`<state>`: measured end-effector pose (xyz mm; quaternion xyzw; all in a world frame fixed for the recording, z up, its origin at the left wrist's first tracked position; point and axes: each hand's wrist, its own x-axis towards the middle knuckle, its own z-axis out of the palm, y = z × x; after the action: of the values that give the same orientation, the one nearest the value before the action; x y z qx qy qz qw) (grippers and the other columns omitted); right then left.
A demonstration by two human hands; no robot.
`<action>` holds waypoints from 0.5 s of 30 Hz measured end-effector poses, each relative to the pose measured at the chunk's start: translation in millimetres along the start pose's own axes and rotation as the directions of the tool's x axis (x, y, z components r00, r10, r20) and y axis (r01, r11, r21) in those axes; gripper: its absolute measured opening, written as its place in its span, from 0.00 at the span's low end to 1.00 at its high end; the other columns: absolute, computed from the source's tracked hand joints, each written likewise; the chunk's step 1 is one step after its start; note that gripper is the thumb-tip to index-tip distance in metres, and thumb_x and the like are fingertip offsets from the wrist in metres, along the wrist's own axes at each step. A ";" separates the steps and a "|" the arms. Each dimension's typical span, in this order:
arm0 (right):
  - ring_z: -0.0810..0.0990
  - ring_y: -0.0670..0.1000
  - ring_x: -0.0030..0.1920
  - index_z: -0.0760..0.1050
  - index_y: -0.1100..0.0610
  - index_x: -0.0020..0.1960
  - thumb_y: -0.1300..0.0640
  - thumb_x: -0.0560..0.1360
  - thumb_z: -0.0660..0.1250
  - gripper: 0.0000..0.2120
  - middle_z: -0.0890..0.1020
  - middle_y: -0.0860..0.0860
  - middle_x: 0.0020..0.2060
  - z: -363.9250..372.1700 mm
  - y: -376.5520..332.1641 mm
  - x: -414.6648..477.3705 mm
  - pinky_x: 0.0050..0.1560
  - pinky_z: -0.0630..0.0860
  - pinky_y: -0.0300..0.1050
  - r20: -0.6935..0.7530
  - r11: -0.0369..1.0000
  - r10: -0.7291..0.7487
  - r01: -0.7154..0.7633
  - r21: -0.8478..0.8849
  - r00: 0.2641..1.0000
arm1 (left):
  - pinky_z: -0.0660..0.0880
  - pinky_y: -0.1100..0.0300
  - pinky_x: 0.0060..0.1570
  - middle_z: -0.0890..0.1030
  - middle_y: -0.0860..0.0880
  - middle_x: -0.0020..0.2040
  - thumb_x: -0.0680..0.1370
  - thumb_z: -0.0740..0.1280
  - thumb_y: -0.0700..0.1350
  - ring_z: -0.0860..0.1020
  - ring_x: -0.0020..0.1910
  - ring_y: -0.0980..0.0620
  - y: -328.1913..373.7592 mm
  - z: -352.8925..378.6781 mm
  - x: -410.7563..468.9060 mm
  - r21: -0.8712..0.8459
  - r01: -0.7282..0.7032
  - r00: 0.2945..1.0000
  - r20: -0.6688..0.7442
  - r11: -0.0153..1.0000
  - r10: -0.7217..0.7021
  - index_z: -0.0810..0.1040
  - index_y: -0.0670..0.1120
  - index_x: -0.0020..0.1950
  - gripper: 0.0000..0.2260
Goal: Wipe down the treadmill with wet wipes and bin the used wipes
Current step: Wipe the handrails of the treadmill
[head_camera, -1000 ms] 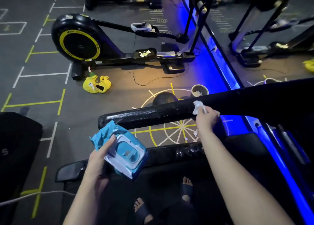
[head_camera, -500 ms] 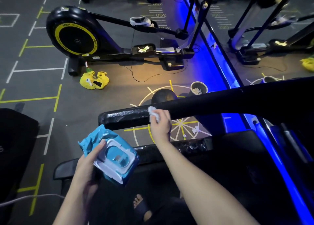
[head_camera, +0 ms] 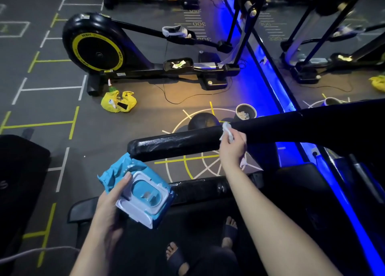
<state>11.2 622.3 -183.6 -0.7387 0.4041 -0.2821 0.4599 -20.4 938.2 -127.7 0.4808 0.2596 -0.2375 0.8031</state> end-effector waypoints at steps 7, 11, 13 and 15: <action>0.69 0.39 0.42 0.85 0.58 0.53 0.69 0.74 0.68 0.12 0.73 0.48 0.46 83.6 -18.2 -96.9 0.43 0.63 0.21 0.218 0.974 -0.226 0.227 0.020 0.949 | 0.72 0.35 0.72 0.83 0.36 0.64 0.77 0.74 0.48 0.79 0.67 0.32 7.2 -12.7 -8.3 -0.017 -0.020 0.998 -0.056 1.000 0.019 0.82 0.38 0.68 0.22; 0.73 0.42 0.44 0.85 0.58 0.55 0.66 0.76 0.68 0.11 0.77 0.52 0.47 99.0 -32.8 -126.8 0.43 0.65 0.21 0.505 0.980 -0.196 0.188 0.068 0.840 | 0.74 0.35 0.70 0.82 0.38 0.68 0.71 0.81 0.58 0.81 0.67 0.36 9.7 -27.2 2.7 -0.036 -0.055 0.991 -0.120 0.998 0.051 0.80 0.42 0.71 0.34; 0.76 0.44 0.46 0.85 0.59 0.55 0.65 0.76 0.68 0.11 0.80 0.54 0.49 93.5 -35.4 -126.1 0.46 0.66 0.23 0.611 0.985 -0.164 0.165 0.055 0.775 | 0.74 0.35 0.70 0.82 0.39 0.68 0.65 0.84 0.63 0.82 0.66 0.37 5.7 -44.6 16.3 -0.031 -0.047 0.991 -0.131 0.998 0.043 0.79 0.43 0.72 0.42; 0.77 0.45 0.46 0.85 0.58 0.54 0.65 0.75 0.68 0.11 0.81 0.51 0.47 76.3 -32.6 -116.4 0.47 0.70 0.32 0.557 0.991 -0.132 0.124 0.051 0.820 | 0.74 0.34 0.70 0.83 0.40 0.68 0.62 0.85 0.63 0.81 0.67 0.37 8.3 -42.5 12.3 -0.022 -0.057 0.993 -0.107 0.998 0.054 0.79 0.43 0.72 0.44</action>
<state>22.5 764.6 -191.1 -0.8112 0.1996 -0.0864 0.5428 -14.0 978.1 -147.4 0.4897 0.2916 -0.1856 0.8004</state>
